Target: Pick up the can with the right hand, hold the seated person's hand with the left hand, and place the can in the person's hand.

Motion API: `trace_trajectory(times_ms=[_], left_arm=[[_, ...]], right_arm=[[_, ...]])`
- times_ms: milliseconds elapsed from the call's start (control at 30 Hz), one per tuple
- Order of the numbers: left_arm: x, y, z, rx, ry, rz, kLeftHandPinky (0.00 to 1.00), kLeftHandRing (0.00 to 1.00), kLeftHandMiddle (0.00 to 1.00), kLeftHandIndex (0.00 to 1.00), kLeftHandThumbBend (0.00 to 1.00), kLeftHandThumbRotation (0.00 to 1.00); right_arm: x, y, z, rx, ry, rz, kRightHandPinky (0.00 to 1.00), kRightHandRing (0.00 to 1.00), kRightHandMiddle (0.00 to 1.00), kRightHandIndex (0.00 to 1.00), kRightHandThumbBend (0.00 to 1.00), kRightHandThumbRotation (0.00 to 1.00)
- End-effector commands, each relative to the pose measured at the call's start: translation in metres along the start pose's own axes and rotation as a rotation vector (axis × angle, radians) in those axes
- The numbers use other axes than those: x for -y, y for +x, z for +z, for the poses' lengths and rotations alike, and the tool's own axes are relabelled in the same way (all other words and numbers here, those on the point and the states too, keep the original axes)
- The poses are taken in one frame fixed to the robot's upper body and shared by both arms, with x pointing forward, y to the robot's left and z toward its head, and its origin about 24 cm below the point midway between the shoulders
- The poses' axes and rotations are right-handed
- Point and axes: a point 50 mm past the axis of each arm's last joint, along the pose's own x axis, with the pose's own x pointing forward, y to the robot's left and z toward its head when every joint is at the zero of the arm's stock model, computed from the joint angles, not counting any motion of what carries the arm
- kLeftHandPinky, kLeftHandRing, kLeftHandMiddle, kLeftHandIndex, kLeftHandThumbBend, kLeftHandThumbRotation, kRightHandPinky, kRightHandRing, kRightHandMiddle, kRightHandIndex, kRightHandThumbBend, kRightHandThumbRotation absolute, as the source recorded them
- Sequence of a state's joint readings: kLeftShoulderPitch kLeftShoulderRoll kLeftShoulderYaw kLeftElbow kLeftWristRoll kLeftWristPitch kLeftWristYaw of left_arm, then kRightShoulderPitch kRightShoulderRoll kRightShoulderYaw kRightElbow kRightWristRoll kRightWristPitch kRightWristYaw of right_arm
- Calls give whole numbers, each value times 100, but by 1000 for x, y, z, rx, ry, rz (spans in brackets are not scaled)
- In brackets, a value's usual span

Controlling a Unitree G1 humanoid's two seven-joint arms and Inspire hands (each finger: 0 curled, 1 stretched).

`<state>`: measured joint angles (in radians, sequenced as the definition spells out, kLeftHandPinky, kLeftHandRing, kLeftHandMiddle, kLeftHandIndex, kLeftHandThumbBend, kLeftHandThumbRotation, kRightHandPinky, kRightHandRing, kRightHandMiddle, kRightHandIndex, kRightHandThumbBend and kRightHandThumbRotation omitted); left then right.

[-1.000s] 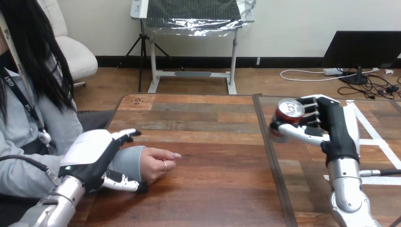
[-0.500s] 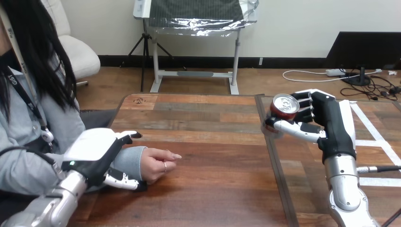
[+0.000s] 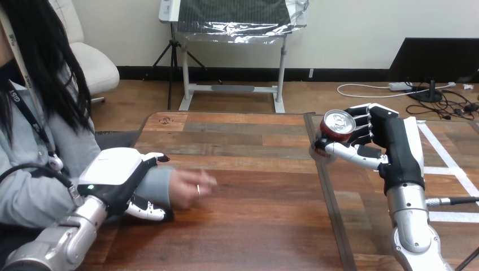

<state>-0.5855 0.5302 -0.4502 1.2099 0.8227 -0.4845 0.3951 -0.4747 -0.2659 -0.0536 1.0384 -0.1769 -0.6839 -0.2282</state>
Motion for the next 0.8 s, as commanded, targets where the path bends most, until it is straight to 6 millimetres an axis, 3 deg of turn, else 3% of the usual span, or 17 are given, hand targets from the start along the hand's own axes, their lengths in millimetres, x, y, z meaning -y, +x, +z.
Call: trace_trajectory(times_ms=[0, 767], left_arm=[[-6, 8, 4, 6, 46, -13, 71, 77, 80, 83, 100, 31], [-1, 13, 6, -33, 68, -105, 64, 69, 74, 78, 100, 14]], right_arm=[[3, 14, 24, 119, 25, -21, 37, 42, 49, 51, 75, 0], [1, 10, 22, 125, 50, 21, 39, 44, 49, 51, 75, 0]])
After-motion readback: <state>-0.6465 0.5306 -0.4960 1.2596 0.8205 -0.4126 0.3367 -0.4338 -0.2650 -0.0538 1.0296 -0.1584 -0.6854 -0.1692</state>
